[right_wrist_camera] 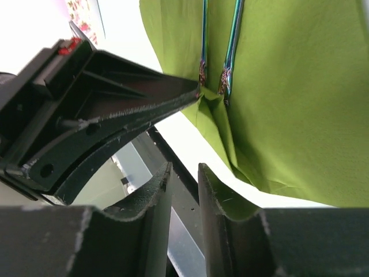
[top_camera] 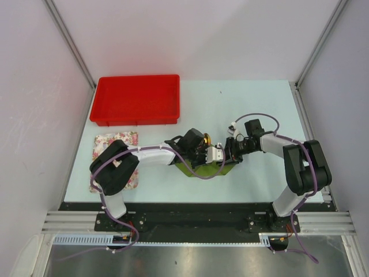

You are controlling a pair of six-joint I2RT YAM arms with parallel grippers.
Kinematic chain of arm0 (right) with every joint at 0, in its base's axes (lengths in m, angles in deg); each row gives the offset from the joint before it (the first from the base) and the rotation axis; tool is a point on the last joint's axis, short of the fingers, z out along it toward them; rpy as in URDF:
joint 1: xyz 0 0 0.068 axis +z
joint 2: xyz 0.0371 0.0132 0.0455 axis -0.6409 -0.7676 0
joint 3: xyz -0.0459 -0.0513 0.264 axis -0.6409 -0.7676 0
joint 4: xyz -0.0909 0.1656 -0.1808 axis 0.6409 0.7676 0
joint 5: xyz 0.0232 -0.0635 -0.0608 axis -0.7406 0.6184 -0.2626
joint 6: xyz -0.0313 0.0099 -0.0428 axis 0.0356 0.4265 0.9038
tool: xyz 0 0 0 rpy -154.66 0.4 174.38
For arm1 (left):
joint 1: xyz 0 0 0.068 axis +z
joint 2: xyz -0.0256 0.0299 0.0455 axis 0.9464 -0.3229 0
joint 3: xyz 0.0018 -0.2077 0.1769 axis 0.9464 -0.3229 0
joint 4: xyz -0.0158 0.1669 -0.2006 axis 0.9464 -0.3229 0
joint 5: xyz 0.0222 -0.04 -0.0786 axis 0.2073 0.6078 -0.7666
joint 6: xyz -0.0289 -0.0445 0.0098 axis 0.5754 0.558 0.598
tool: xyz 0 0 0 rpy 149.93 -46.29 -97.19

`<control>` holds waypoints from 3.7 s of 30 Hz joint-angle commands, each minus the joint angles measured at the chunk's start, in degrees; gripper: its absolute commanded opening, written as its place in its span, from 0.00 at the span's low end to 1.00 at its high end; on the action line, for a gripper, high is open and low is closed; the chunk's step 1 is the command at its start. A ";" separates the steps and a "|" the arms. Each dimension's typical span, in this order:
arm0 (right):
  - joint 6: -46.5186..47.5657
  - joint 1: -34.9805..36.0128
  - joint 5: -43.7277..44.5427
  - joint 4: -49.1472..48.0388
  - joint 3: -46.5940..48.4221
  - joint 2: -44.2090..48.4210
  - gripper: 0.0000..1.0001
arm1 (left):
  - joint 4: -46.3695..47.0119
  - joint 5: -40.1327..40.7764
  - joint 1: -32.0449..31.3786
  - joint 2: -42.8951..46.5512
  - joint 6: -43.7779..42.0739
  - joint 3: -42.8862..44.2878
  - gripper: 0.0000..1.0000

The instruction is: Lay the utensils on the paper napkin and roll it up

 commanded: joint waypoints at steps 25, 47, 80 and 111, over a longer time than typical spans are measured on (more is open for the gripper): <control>0.50 4.87 5.19 -1.55 2.11 -10.40 0.19 | -4.29 -4.71 4.76 4.94 17.31 4.67 0.42; 0.94 5.13 7.04 -0.32 2.99 -11.81 0.18 | 16.77 -30.92 9.68 -0.66 67.16 -6.40 0.32; 7.44 4.34 14.95 7.94 5.37 -11.72 0.20 | -0.98 -19.94 13.81 -8.31 61.72 -4.03 0.16; 8.24 9.61 10.82 9.97 12.48 -4.77 0.14 | 0.34 -19.50 14.52 -7.43 62.42 -5.43 0.02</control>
